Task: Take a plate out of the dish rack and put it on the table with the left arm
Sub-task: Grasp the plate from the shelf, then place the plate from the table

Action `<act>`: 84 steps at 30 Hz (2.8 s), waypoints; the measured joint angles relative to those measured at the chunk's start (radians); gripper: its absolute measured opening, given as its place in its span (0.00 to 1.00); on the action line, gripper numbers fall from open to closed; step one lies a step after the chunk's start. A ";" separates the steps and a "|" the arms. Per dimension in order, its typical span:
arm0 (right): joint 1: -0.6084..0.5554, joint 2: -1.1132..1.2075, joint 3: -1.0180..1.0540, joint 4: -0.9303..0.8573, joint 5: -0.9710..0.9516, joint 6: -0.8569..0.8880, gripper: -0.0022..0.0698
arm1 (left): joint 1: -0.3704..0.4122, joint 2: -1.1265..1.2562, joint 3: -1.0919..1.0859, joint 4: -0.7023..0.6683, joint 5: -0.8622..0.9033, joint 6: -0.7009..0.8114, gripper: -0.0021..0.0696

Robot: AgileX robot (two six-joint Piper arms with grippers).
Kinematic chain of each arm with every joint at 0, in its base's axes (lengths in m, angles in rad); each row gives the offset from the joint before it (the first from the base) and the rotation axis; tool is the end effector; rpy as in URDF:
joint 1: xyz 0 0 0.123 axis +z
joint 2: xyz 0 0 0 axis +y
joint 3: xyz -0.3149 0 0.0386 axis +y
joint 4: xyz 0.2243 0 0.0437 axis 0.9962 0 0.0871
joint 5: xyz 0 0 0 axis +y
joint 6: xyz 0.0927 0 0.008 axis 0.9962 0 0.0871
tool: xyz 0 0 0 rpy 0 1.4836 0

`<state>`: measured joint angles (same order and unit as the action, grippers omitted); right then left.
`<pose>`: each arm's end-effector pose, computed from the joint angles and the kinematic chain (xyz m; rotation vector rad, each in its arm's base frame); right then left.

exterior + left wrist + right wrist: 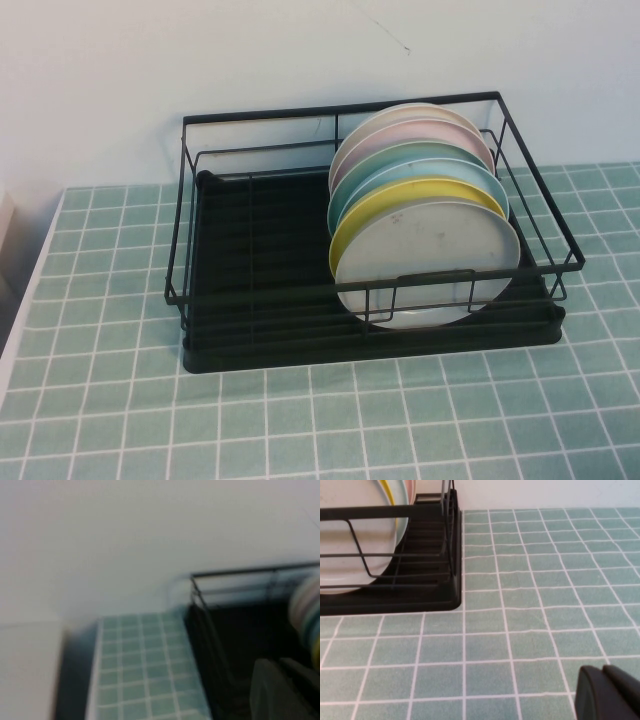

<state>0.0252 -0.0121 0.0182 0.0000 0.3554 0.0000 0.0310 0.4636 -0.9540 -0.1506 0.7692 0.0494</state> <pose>-0.0012 0.0000 0.1748 -0.0232 1.8450 0.0176 0.0041 -0.0096 0.4253 -0.0030 1.7570 -0.1124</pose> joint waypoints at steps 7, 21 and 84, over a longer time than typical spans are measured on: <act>0.000 0.000 0.000 0.000 0.000 0.000 0.03 | -0.002 0.248 -0.041 -0.579 0.113 0.388 0.02; 0.000 0.000 0.000 0.000 0.000 0.000 0.03 | -0.067 0.603 -0.051 -1.199 0.076 0.934 0.11; 0.000 0.000 0.000 0.000 0.000 0.000 0.03 | -0.489 0.990 -0.467 -0.761 -0.197 0.826 0.11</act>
<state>0.0252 -0.0121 0.0182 0.0000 0.3554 0.0000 -0.4584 1.4538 -1.4211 -0.9117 0.5724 0.8757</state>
